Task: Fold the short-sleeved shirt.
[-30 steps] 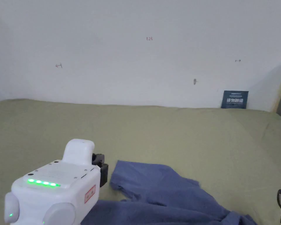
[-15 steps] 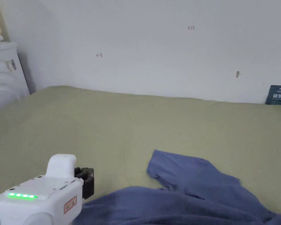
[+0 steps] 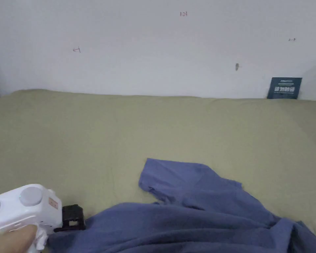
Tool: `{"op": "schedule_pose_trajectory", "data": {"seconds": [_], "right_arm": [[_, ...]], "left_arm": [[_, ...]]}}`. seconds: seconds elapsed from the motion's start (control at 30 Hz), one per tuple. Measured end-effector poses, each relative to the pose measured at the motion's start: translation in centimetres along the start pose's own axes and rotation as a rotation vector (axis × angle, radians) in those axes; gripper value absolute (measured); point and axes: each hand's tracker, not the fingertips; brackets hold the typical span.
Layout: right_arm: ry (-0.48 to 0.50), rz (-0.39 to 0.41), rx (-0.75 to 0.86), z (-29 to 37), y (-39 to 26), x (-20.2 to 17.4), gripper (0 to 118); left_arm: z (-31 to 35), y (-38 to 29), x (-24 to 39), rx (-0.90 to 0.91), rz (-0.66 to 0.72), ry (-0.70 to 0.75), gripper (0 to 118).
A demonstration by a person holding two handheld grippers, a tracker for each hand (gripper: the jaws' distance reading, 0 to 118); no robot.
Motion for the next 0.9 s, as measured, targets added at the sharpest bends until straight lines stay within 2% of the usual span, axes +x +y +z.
{"op": "schedule_pose_trajectory", "data": {"seconds": [0.07, 0.13, 0.17, 0.2, 0.27, 0.37, 0.4, 0.43, 0.47, 0.5, 0.53, 0.6, 0.77, 0.8, 0.83, 0.9], "right_arm": [[-0.009, 0.005, -0.009, -0.1, 0.0, 0.3, 0], [-0.011, 0.004, -0.017, -0.4, 0.1, 0.7, 0], [-0.011, -0.001, -0.026, -0.7, 0.2, 0.9, 0], [-0.010, -0.006, -0.035, -1.1, 0.3, 1.1, 0], [-0.007, -0.008, -0.068, -2.3, 0.8, 1.4, 0], [0.063, 0.002, -0.150, -4.7, 1.8, 1.8, 1], [0.102, -0.014, -0.187, -5.9, 2.3, 2.0, 8], [0.133, -0.019, -0.239, -7.1, 2.7, 2.1, 27], [0.154, -0.010, -0.310, -8.5, 3.3, 2.0, 56], [0.190, 0.013, -0.384, -10.2, 3.6, 1.9, 93], [0.218, 0.031, -0.458, -11.7, 3.7, 1.7, 102], [0.269, 0.032, -0.521, -14.3, 3.5, 1.1, 99], [0.249, -0.026, -0.685, -19.7, 2.4, 0.3, 98], [0.211, -0.029, -0.720, -20.4, 2.0, 0.2, 83], [0.182, -0.015, -0.756, -20.8, 1.7, 0.2, 54], [0.179, 0.013, -0.816, -20.9, 1.1, 0.0, 31]], "left_arm": [[0.4, -1.1, 0.5, -0.009, -0.001, 0.032, 94], [1.2, -1.7, 1.0, 0.022, -0.049, 0.092, 71], [1.8, -1.6, 1.1, 0.045, -0.107, 0.113, 49], [2.2, -1.8, 1.0, 0.067, -0.150, 0.136, 1], [2.9, -2.2, 0.4, 0.088, -0.077, -0.009, 2], [3.2, -2.1, 0.3, 0.079, -0.071, -0.027, 2], [3.3, -2.3, 0.4, 0.085, -0.095, -0.019, 2], [3.1, -1.8, 0.5, 0.088, -0.105, -0.013, 2], [3.1, -1.8, 0.5, 0.086, -0.106, -0.012, 2], [3.2, -1.8, 0.5, 0.084, -0.107, -0.015, 2], [3.3, -1.9, 0.5, 0.073, -0.103, -0.028, 2], [3.0, -1.8, 0.7, 0.072, -0.102, -0.039, 2], [2.9, -2.1, 1.0, 0.079, -0.116, -0.038, 2], [2.9, -2.1, 1.0, 0.077, -0.117, -0.039, 2], [2.8, -2.2, 1.1, 0.077, -0.120, -0.040, 2], [3.0, -2.3, 1.2, 0.079, -0.132, -0.040, 2]]}}
